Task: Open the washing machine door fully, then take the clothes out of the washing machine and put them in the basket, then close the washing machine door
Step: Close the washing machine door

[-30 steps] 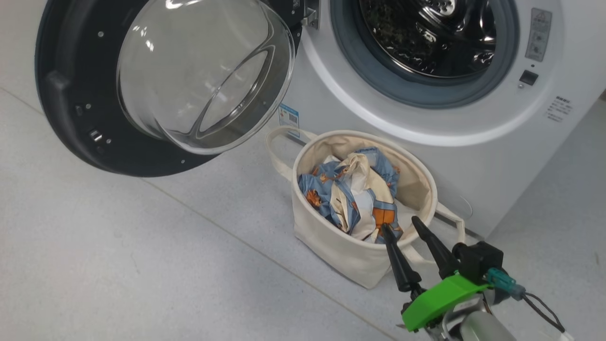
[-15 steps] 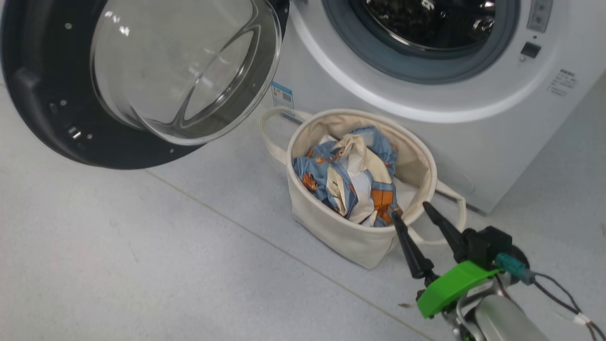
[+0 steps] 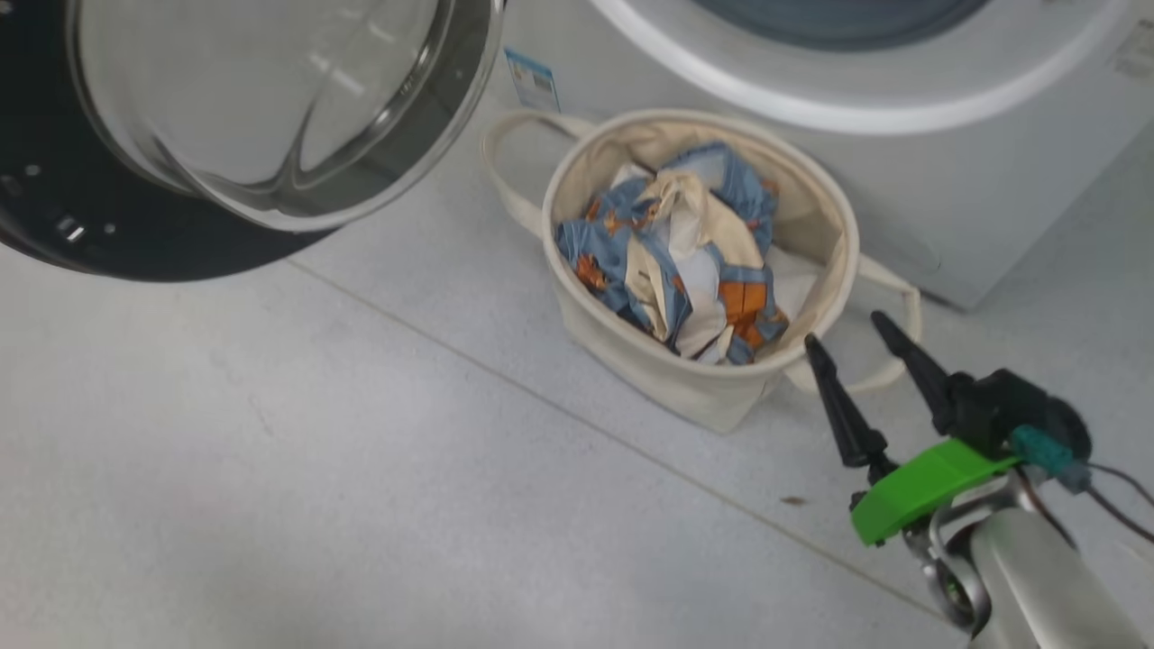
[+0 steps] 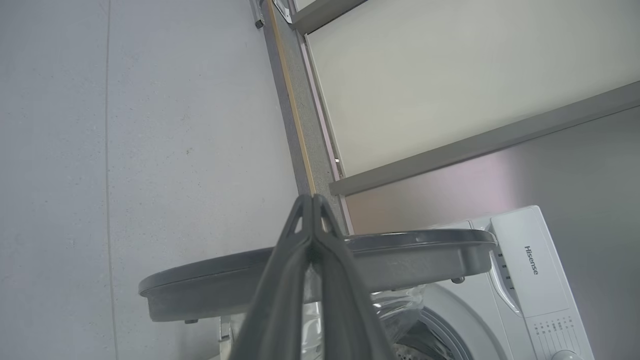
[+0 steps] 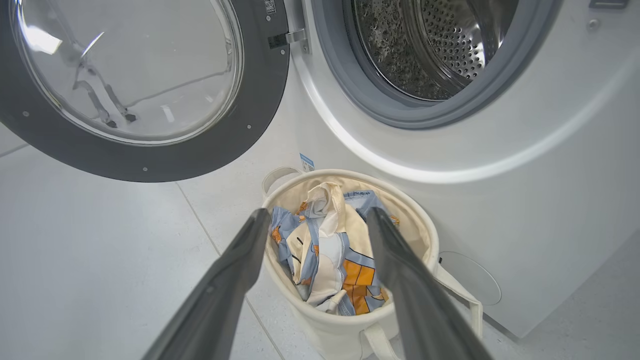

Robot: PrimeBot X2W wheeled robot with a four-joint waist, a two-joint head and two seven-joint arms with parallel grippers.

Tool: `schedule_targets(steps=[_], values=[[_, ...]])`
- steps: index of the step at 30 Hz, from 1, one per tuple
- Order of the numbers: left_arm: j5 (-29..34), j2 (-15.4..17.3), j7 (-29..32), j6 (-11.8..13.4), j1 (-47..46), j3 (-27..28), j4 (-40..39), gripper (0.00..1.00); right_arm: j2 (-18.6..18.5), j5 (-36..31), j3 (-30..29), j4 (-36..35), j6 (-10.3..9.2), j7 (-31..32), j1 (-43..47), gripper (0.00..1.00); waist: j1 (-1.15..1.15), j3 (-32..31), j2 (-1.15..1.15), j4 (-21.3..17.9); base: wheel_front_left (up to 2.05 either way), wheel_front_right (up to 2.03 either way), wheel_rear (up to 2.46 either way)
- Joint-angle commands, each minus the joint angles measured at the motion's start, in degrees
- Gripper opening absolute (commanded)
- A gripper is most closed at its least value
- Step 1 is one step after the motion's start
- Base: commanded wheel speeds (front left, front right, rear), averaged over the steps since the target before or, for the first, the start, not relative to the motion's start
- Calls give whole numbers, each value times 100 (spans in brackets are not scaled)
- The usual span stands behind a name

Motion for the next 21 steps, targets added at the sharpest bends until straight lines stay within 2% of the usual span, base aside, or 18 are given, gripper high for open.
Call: schedule_targets(steps=[1, 6, 13, 21], values=[[23, 369, -73, -61, -237, 42, -132, 0, -40, -86, 21, -314, 43, 71, -61, 100, -1, 254, 0, -37, 0, 0, 0], [-69, 260, -344, -65, -487, -19, -155, 0, -59, -282, -207, -770, 43, 311, 39, 100, -1, 567, 0, -126, 0, 0, 0], [-190, 327, -682, -66, -577, -34, -102, 0, -58, -442, -467, -1266, 43, 514, 225, 100, -1, 796, 0, -233, 0, 0, 0], [-138, 212, -820, -66, -699, -444, -96, 0, -47, -520, -516, -1560, 43, 663, 279, 100, -1, 939, 0, -225, 0, 0, 0]])
